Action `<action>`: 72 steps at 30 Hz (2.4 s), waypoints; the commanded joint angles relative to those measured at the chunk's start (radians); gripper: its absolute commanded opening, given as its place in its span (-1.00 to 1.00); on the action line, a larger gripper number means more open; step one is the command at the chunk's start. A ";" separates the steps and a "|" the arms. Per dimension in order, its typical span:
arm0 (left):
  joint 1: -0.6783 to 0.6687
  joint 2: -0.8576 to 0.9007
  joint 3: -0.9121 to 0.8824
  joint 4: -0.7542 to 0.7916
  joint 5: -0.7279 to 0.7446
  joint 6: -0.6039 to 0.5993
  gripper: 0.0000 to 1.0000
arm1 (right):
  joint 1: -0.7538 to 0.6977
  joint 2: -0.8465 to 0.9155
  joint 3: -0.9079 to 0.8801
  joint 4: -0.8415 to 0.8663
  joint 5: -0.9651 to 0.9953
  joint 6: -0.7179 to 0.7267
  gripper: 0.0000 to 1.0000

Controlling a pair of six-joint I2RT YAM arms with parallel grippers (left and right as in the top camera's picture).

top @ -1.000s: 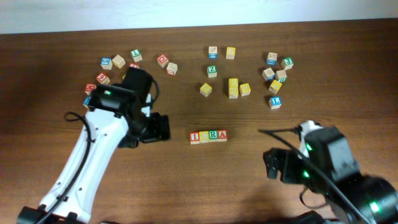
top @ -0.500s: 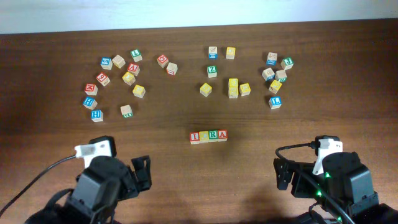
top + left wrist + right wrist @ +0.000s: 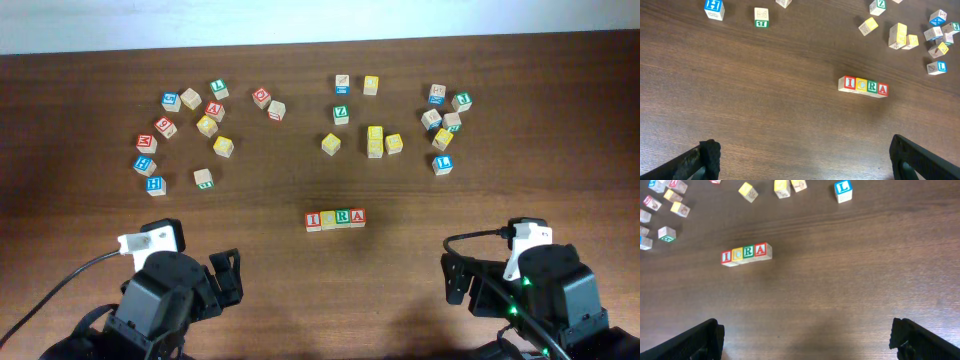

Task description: Spell out ICRA

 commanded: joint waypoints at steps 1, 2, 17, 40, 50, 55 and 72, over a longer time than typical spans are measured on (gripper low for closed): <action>-0.004 -0.001 -0.006 -0.002 -0.022 -0.013 0.98 | -0.036 -0.010 -0.013 0.039 0.054 -0.063 0.97; -0.004 -0.001 -0.006 -0.002 -0.022 -0.013 0.98 | -0.059 -0.022 -0.035 0.101 0.053 -0.135 0.97; -0.004 -0.001 -0.006 -0.002 -0.022 -0.013 0.99 | -0.218 -0.481 -0.843 1.080 -0.019 -0.397 0.97; -0.004 -0.001 -0.006 -0.002 -0.022 -0.013 0.98 | -0.218 -0.611 -1.025 1.188 -0.066 -0.427 0.97; -0.004 -0.001 -0.006 -0.002 -0.022 -0.013 0.99 | -0.218 -0.610 -1.025 1.188 -0.064 -0.426 0.97; -0.004 -0.001 -0.006 -0.002 -0.022 -0.013 0.98 | -0.218 -0.610 -1.025 1.189 -0.064 -0.426 0.97; -0.004 -0.002 -0.006 -0.113 -0.023 -0.013 0.98 | -0.218 -0.610 -1.025 1.189 -0.064 -0.426 0.97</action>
